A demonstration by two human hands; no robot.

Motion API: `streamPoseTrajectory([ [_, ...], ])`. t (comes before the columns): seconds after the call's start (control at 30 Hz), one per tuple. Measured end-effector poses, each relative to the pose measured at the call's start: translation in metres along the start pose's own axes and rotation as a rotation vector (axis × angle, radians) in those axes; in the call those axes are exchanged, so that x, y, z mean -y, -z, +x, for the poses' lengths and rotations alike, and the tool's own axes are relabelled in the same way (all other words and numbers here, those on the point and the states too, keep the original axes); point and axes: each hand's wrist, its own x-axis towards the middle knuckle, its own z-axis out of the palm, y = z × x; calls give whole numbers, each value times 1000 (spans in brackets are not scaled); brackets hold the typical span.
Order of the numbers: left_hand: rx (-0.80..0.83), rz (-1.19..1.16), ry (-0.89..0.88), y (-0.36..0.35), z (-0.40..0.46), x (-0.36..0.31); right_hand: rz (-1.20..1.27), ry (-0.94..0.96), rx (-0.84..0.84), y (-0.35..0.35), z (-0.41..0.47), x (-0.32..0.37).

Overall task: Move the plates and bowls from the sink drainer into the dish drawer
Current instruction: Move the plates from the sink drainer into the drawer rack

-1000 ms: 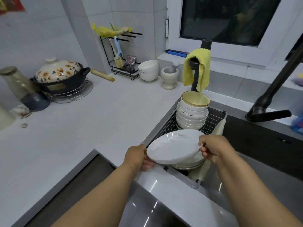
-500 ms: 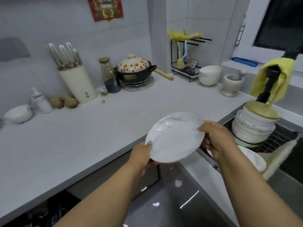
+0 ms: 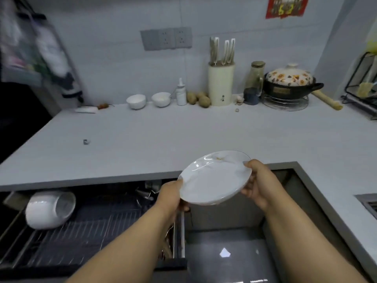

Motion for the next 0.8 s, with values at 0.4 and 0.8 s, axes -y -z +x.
streamPoseTrajectory([
  [0.4,-431,-80,66,225,-44,26,-76,-118,204,-200,-34,-92],
  [0.8,-718,306,-24,369,-63,67,-139,-264,246,-327,-31,-170],
])
